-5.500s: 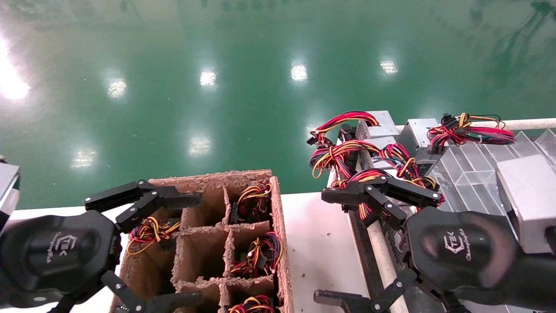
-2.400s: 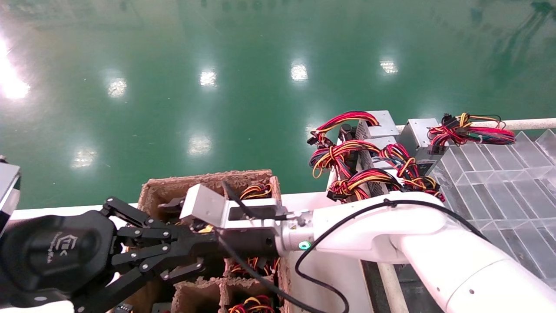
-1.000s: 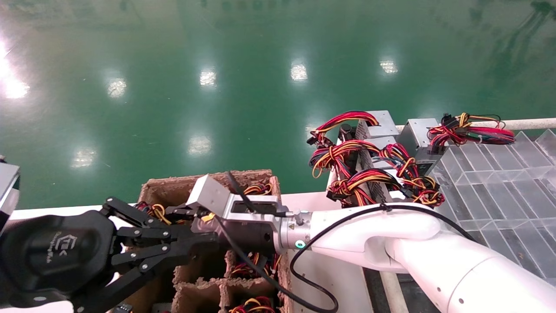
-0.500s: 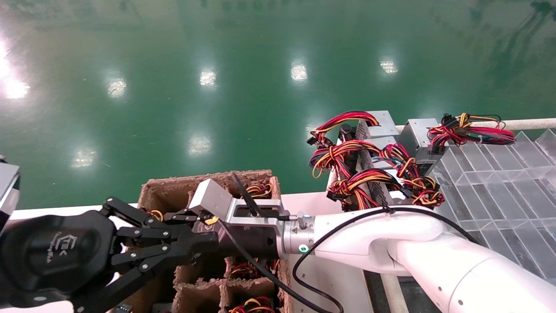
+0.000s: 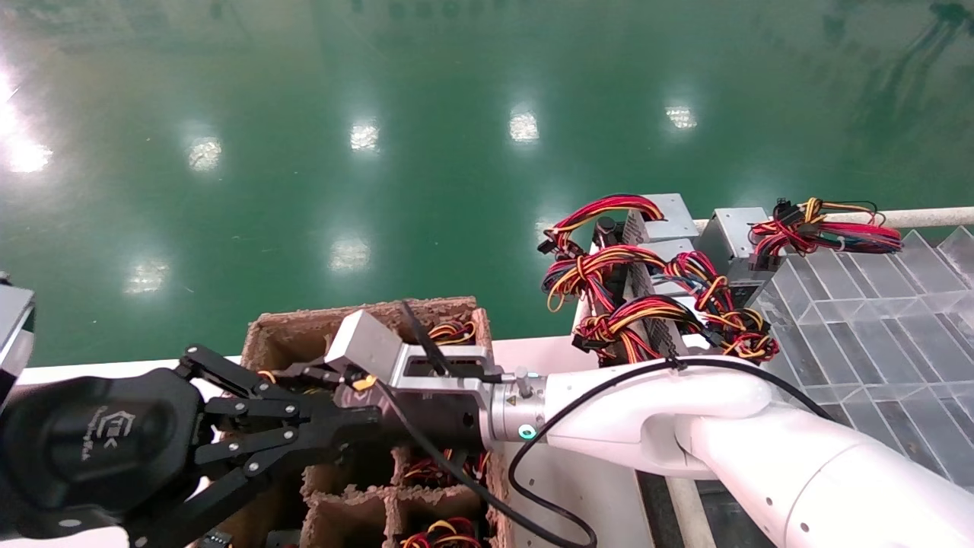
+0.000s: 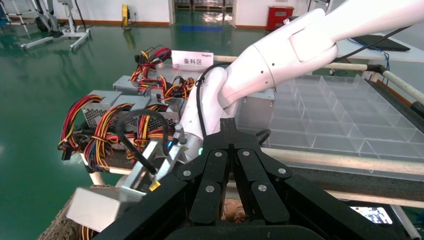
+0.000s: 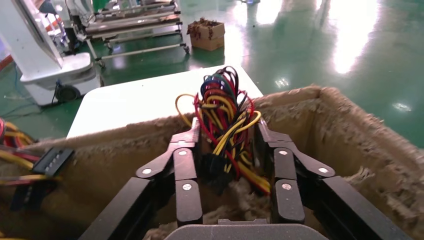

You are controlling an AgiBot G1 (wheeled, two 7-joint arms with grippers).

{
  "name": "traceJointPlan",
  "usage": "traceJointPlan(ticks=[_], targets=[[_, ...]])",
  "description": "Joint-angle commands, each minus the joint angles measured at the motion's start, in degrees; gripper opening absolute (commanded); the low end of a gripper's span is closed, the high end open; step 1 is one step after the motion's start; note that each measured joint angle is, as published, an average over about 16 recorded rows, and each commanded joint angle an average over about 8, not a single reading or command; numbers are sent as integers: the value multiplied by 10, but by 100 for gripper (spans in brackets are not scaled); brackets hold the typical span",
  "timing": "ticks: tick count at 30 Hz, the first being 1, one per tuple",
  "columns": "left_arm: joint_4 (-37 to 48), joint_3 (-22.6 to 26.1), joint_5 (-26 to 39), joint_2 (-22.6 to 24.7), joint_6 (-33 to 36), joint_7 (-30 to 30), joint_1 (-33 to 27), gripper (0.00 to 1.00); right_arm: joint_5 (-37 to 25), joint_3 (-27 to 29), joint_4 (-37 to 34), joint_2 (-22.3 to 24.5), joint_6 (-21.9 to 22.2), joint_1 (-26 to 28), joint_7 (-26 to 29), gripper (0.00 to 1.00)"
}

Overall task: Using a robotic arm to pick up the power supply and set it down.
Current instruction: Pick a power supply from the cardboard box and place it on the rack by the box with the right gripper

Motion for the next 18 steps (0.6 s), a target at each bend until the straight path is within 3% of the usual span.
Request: traceJointPlan(ticks=[1,5,6,7,18], targets=[[0,0,0,0,0,0,0,0,6,-2,1,0,2,1,1,66],[0,0,0,0,0,0,0,0,18,-5,1,0,7,0,1,16],[0,0,0,0,0,0,0,0,20,-6,1,0,8,0,1,5],[0,0,0,0,0,0,0,0,23,-7,1,0,9,-1,0,0],[0,0,0,0,0,0,0,0,48,-17,-1,0,14,-2,-6,0]])
